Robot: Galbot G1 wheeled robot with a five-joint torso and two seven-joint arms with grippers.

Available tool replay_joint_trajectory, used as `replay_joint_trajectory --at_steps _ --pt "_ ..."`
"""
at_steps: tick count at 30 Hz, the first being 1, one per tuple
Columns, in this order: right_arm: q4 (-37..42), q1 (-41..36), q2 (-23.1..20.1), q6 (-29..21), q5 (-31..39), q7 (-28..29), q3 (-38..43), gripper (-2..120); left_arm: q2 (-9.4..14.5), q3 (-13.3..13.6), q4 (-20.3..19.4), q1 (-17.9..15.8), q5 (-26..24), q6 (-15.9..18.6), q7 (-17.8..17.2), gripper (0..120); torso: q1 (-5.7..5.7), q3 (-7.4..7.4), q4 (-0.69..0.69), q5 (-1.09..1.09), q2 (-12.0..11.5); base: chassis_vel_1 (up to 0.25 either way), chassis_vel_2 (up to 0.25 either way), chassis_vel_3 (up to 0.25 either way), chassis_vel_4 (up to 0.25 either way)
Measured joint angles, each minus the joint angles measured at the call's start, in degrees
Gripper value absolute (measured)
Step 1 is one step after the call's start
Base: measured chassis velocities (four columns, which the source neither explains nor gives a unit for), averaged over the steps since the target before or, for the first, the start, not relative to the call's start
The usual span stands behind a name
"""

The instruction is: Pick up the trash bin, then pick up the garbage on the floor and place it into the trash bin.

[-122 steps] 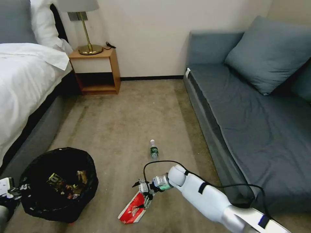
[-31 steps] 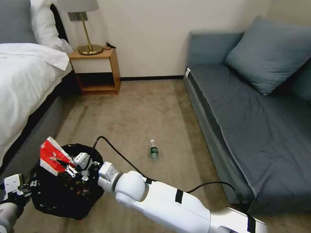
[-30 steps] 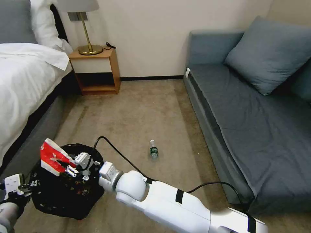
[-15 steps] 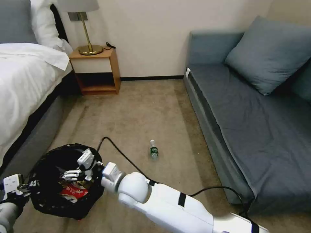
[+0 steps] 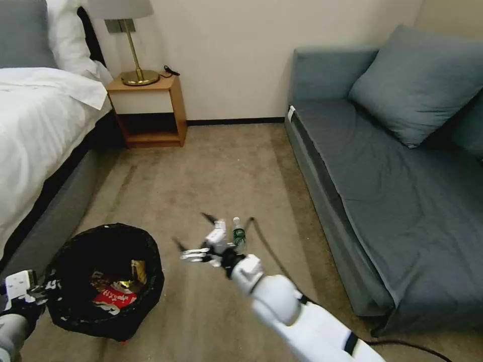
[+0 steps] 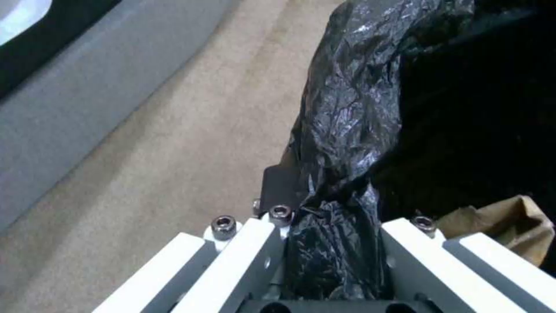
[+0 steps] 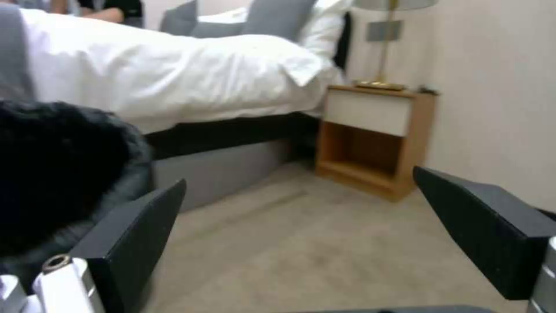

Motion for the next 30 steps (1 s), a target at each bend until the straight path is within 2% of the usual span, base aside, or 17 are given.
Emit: replay_joint_trajectory --at_steps 3,8,16,30 --pt "0.2 -5.5 -0.8 2.8 -0.4 -1.5 5.1 100 0.0 -0.1 0.3 0.0 -0.1 0.0 0.0 3 0.0 0.0 0.0 -0.01 0.0 0.0 0.0 0.0 0.0" --pt "-1.1 -10.0 -0.7 5.4 -0.4 -4.4 8.2 100 0.3 0.1 0.7 0.1 -0.1 0.0 0.0 3 0.0 0.0 0.0 -0.01 0.0 0.0 0.0 0.0 0.0" --pt "-1.7 -11.1 0.0 6.4 -0.9 -5.5 8.2 100 0.7 0.1 0.5 0.1 -0.2 0.0 0.0 3 0.0 0.0 0.01 -0.01 0.0 -0.062 0.067 0.057 -0.059" --pt "-3.7 -10.1 0.0 5.9 -2.0 -5.7 6.6 100 0.9 -0.4 1.5 -0.4 -0.5 0.0 0.1 3 0.0 0.01 0.0 -0.01 0.0 -0.215 0.211 0.217 -0.22"
